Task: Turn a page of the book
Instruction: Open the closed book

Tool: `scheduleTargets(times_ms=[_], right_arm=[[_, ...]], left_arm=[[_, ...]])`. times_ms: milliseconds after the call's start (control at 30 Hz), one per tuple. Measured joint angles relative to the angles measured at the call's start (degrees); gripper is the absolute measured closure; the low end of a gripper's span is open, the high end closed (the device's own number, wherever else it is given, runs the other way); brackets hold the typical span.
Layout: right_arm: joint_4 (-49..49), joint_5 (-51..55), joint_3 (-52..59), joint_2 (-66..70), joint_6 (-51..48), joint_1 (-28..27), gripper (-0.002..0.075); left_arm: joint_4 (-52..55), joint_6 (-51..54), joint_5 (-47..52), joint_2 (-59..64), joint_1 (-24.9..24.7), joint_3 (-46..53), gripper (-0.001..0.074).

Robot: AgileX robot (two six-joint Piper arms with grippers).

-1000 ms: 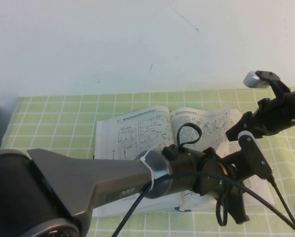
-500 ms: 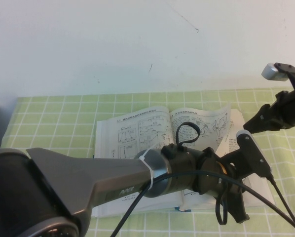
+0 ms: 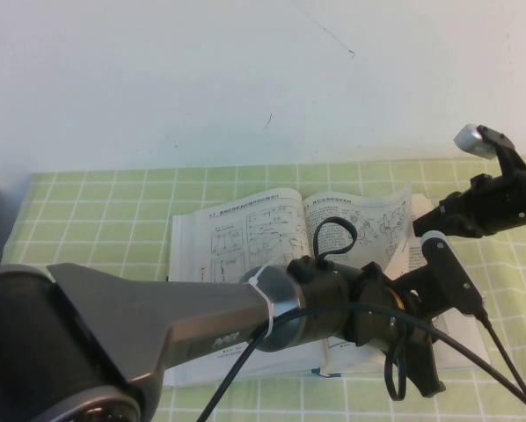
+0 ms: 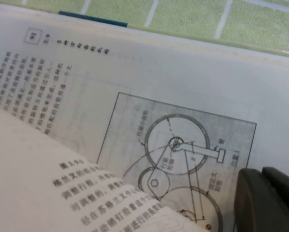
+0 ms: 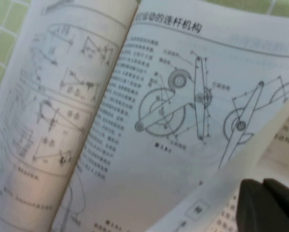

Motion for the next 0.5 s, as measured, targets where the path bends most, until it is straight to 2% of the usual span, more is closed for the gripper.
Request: scheduleTargets(times_ms=[333, 500], right_arm=[[3.57, -0.1, -0.22, 4.37, -0.48, 0.0, 0.0728], [3.57, -0.1, -0.32, 4.45, -0.48, 0.0, 0.0728]], left_arm=[[0.0, -0.37, 0.13, 0.0, 0.09, -0.02, 0.0739], [0.87, -4.41, -0.1, -0.11, 0.72, -0.02, 0.0739]])
